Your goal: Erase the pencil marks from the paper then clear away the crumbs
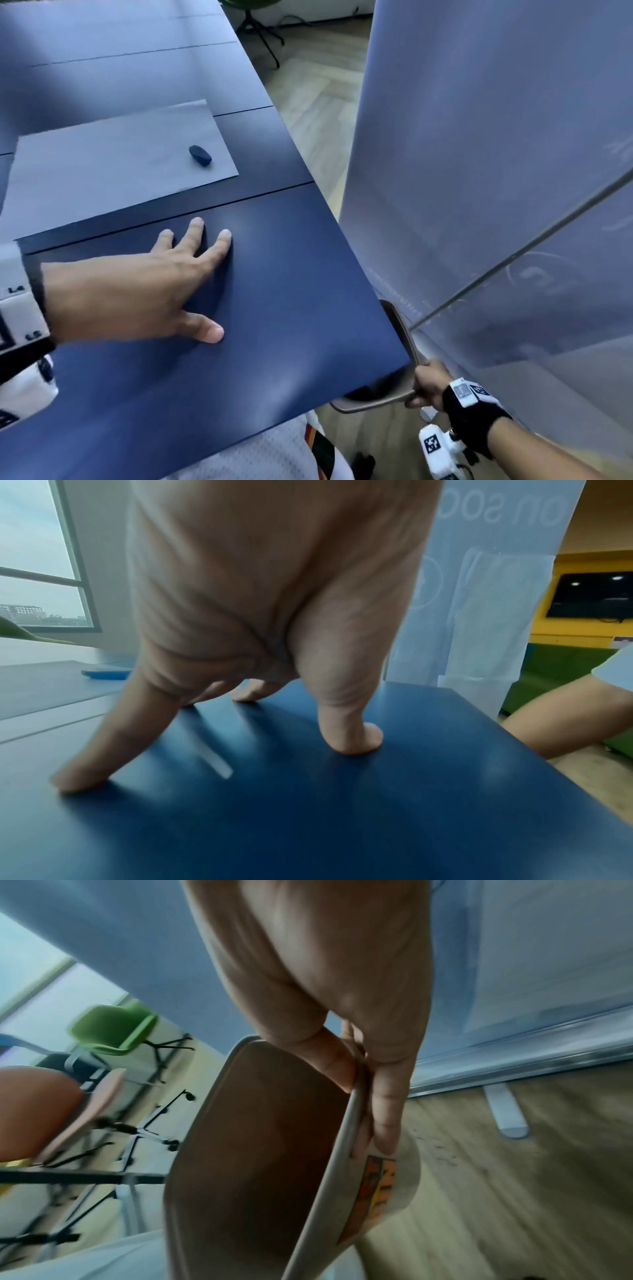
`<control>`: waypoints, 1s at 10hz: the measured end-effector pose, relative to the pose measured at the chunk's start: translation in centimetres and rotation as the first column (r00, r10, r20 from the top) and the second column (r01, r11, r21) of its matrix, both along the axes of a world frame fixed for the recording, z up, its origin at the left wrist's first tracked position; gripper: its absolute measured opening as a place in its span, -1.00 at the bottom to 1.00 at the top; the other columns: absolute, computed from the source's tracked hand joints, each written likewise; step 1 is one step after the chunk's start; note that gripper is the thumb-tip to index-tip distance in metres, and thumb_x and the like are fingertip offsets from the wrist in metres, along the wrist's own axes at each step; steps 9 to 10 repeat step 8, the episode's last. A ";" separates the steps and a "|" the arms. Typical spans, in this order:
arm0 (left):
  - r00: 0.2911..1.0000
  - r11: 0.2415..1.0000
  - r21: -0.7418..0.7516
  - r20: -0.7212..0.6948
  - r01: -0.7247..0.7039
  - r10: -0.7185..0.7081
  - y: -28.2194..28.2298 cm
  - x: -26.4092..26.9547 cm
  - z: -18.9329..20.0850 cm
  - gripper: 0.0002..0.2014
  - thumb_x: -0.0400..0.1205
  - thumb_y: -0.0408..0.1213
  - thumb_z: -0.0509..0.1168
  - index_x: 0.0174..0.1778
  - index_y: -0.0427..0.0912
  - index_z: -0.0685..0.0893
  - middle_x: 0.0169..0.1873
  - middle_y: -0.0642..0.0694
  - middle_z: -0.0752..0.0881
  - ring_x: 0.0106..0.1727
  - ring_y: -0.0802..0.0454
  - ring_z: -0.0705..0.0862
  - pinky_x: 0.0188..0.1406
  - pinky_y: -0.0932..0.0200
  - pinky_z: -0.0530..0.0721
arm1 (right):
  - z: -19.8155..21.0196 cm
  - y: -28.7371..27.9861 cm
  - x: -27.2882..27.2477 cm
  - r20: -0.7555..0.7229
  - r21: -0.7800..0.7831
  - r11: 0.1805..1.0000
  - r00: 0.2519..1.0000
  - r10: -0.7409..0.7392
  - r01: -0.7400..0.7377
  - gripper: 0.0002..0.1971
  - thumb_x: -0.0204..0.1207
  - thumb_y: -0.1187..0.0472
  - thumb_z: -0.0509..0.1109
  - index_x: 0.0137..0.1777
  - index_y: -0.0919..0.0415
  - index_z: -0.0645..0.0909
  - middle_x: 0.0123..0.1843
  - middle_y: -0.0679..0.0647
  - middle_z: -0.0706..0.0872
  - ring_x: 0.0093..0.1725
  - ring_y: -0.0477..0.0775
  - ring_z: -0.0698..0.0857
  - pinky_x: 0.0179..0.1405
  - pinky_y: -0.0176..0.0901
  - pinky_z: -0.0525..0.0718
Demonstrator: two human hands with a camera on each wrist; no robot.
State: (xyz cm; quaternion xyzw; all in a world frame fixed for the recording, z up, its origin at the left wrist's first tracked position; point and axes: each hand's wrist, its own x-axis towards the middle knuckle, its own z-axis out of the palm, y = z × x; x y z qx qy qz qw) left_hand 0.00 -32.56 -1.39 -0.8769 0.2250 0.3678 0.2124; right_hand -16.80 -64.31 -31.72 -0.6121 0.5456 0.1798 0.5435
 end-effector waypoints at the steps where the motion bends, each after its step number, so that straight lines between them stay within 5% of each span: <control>1: 0.999 0.998 0.039 -0.023 -0.047 0.048 -0.3 0.5 -0.2 0.07 -0.24 0.66 -0.23 -0.14 0.43 -0.93 0.31 0.10 -0.70 0.71 -0.15 -0.30 0.59 -0.13 0.23 | -3.9 -0.7 -0.4 -0.056 0.020 1.000 0.998 0.009 -0.008 -0.69 0.43 0.58 0.08 0.09 0.50 0.56 -0.32 0.39 0.74 -0.50 0.32 0.73 -0.45 0.28 0.77; 2: 0.995 0.994 0.060 -0.009 -0.095 0.096 -0.9 0.5 -0.7 0.19 0.17 0.61 0.15 -0.19 0.37 -0.94 0.25 0.10 -0.72 0.70 -0.18 -0.32 0.62 -0.14 0.21 | -7.4 -0.9 -0.9 -0.094 0.007 1.000 0.996 0.001 -0.001 -0.75 0.46 0.60 0.08 0.10 0.51 0.46 -0.26 0.38 0.68 -0.41 0.37 0.71 -0.32 0.36 0.75; 3: 0.994 0.993 0.050 0.040 -0.108 0.106 -1.1 0.4 -1.1 0.28 0.40 0.38 0.36 -0.17 0.35 -0.93 0.24 0.10 -0.74 0.69 -0.12 -0.35 0.63 -0.11 0.19 | -11.1 -1.0 -1.6 -0.088 0.013 1.000 0.996 -0.017 0.018 -0.70 0.48 0.58 0.09 0.19 0.41 0.37 -0.17 0.39 0.66 -0.38 0.37 0.71 -0.43 0.26 0.75; 4: 0.993 0.994 0.022 0.062 -0.106 0.105 -0.7 0.5 -1.3 0.31 0.35 0.34 0.44 -0.12 0.49 -0.90 0.15 0.25 -0.80 0.53 0.15 -0.42 0.60 -0.12 0.21 | -17.1 -1.9 -2.7 -0.110 0.054 0.998 0.994 0.016 -0.010 -0.69 0.52 0.48 0.19 0.25 0.33 0.36 -0.02 0.44 0.69 -0.39 0.42 0.76 -0.45 0.24 0.75; 5: 0.992 0.995 0.020 0.076 -0.101 0.099 -0.4 0.6 -1.8 0.32 0.32 0.33 0.47 -0.13 0.52 -0.88 0.08 0.34 -0.80 0.47 0.21 -0.39 0.61 -0.09 0.19 | -21.4 -3.1 -3.2 -0.144 0.020 0.999 0.988 0.053 -0.051 -0.71 0.50 0.44 0.30 0.21 0.32 0.43 0.07 0.43 0.69 -0.41 0.41 0.77 -0.57 0.11 0.72; 7: 0.993 0.995 -0.015 0.064 -0.102 0.103 -0.2 0.6 -2.1 0.32 0.34 0.32 0.46 -0.15 0.45 -0.89 0.13 0.25 -0.80 0.52 0.17 -0.42 0.61 -0.07 0.20 | -18.0 -3.1 -3.3 -0.224 -0.038 0.968 0.946 0.235 -0.249 -0.84 0.37 0.47 0.32 -0.10 0.51 0.67 -0.28 0.42 0.77 -0.49 0.30 0.76 -0.54 0.05 0.75; 8: 0.995 0.996 -0.059 0.067 -0.072 0.076 -0.6 0.3 -1.6 0.30 0.35 0.31 0.45 -0.12 0.40 -0.87 0.25 0.16 -0.74 0.68 -0.04 -0.35 0.62 -0.09 0.22 | -16.2 -3.6 -3.0 -0.327 -0.021 0.919 0.871 0.366 -0.394 -0.81 0.41 0.34 0.35 -0.05 0.43 0.70 -0.04 0.32 0.80 -0.03 0.29 0.81 -0.21 -0.08 0.69; 10: 0.995 0.996 -0.059 0.067 -0.072 0.076 -0.6 0.3 -1.6 0.30 0.35 0.31 0.45 -0.12 0.40 -0.87 0.25 0.16 -0.74 0.68 -0.04 -0.35 0.62 -0.09 0.22 | -16.2 -3.6 -3.0 -0.327 -0.021 0.919 0.871 0.366 -0.394 -0.81 0.41 0.34 0.35 -0.05 0.43 0.70 -0.04 0.32 0.80 -0.03 0.29 0.81 -0.21 -0.08 0.69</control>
